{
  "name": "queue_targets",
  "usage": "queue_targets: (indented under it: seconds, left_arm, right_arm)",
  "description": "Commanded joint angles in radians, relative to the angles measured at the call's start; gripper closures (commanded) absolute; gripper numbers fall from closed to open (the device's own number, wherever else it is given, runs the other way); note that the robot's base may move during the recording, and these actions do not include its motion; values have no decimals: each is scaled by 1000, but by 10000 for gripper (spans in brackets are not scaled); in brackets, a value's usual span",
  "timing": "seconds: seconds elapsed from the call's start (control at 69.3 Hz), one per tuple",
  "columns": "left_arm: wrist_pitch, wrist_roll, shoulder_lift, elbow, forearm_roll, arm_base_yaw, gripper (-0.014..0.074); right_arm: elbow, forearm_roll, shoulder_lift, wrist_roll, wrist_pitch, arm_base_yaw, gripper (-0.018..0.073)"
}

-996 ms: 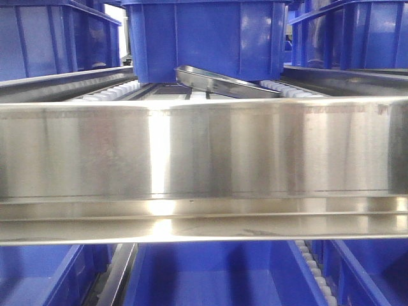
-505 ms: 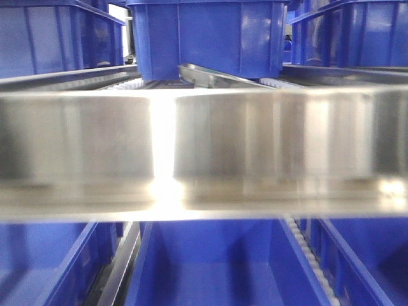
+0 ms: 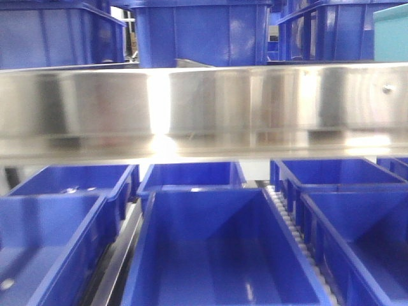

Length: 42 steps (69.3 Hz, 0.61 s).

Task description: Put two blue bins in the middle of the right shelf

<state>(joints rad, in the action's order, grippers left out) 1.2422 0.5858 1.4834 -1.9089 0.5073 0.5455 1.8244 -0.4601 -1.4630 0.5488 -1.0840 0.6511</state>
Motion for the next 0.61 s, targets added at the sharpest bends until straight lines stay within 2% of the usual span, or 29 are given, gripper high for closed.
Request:
queue_targets:
  seconds: [0.0, 0.592]
  left_arm:
    - [-31, -1, -13, -11, 5, 10, 707]
    - [-31, -1, -13, -11, 5, 10, 707]
  right_arm:
    - [14, -28, 7, -1, 46, 1, 721]
    - [14, -28, 7, -1, 46, 1, 721]
